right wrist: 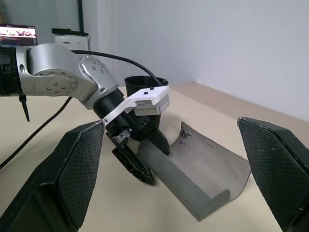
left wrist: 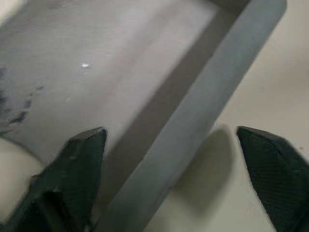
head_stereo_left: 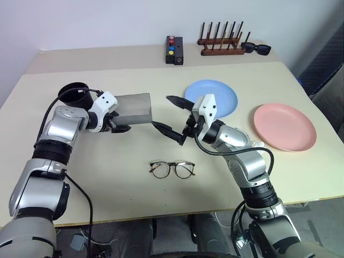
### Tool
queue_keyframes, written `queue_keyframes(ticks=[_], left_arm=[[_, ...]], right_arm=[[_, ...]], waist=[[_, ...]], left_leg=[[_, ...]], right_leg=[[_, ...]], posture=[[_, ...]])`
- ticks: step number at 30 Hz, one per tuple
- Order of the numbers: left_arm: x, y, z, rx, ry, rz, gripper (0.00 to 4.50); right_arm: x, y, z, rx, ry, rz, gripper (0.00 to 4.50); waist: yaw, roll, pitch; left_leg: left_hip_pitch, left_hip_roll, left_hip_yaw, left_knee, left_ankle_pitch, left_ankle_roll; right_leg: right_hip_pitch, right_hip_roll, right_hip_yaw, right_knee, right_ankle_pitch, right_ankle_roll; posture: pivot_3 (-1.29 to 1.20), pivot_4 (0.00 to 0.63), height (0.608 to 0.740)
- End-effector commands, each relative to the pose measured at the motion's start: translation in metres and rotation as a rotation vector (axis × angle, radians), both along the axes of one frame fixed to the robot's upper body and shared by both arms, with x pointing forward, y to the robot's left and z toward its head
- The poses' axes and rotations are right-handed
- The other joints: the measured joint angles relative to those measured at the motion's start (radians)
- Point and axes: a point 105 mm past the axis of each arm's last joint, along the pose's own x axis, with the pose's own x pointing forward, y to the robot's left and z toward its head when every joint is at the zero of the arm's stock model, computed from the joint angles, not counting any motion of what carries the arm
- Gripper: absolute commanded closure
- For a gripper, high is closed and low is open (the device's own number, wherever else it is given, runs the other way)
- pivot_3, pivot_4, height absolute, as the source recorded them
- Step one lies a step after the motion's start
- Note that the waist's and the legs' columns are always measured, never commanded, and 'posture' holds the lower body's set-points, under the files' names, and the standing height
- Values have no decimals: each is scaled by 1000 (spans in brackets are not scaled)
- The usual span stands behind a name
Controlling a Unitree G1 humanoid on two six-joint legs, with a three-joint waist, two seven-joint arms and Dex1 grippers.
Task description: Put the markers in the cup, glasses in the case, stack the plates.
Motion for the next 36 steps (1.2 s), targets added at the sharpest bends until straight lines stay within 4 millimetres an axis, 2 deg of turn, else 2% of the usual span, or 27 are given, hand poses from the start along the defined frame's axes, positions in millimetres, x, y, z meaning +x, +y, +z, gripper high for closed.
queue_keyframes(ticks=[1,4,6,10,14,22,29,36], left_arm=[[-1,-2,5,-12,-11,-26,2180],[-5,-8,6,-37,-23,-65,3705],[-9,-13,9,-58,-44,-103,4474],[-22,-26,14,-121,-64,-188,4474],[-44,-39,15,-145,-60,-312,4474],[-82,-49,5,-33,-15,-523,4474],[-94,-57,3,27,0,-616,4474],[-94,-54,-5,64,27,-613,4474]], right_arm=[[-7,2,13,23,-51,16,0],[-7,3,13,23,-49,20,0],[-7,3,13,22,-48,22,0],[-6,2,13,19,-49,22,0],[-3,-1,14,11,-57,13,0],[-2,-7,13,-10,-58,5,0],[-11,-9,1,-63,-18,59,0],[-14,-12,-5,-93,-3,64,0]], waist=[[1,0,0],[1,0,0],[1,0,0],[1,0,0],[1,0,0],[2,0,0],[3,1,0],[1,1,0]], left_leg=[[0,0,0,0,0,0],[0,0,0,0,0,0],[0,0,0,0,0,0],[0,0,0,0,0,0],[0,0,0,0,0,0],[0,0,0,0,0,0],[0,0,0,0,0,0],[0,0,0,0,0,0]], right_leg=[[0,0,0,0,0,0],[0,0,0,0,0,0],[0,0,0,0,0,0],[0,0,0,0,0,0],[0,0,0,0,0,0],[0,0,0,0,0,0],[0,0,0,0,0,0],[0,0,0,0,0,0]], posture=[[0,150,739],[0,150,739],[0,150,739],[0,150,739],[0,150,739],[0,150,739],[0,150,739],[0,150,739]])
